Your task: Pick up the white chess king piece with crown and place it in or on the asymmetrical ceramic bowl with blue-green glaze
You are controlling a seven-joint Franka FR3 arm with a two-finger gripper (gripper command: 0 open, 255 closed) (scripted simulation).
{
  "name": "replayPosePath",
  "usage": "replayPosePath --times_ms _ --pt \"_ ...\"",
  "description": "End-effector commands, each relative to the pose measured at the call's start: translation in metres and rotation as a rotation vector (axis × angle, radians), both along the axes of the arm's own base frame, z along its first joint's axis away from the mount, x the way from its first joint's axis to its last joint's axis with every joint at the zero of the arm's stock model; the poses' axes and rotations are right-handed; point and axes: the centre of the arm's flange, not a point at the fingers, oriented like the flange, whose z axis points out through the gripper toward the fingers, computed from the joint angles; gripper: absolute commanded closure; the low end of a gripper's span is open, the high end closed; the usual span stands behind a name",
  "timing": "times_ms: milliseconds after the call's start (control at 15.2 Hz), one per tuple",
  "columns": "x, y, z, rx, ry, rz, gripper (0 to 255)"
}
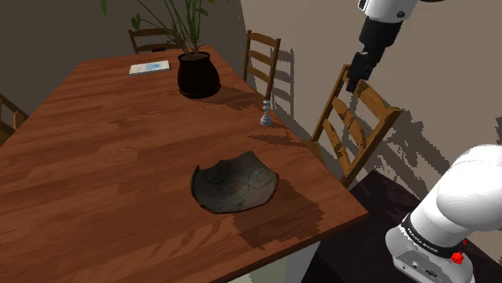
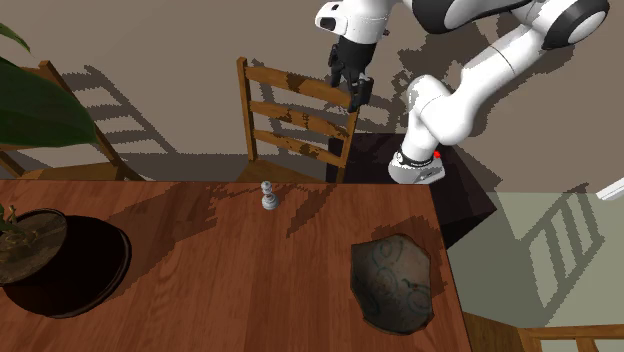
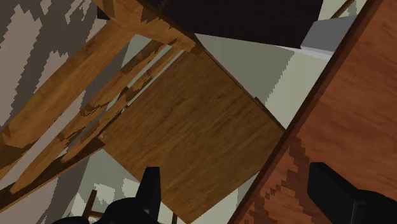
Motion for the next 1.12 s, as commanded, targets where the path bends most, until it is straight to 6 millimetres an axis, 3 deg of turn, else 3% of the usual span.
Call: replayPosePath --times_ms 0,1056 --pt "0.000 0.000 0.000 0.000 0.000 0.000 0" --pt "0.198 0.103 -0.053 0.007 0.136 -0.062 0"
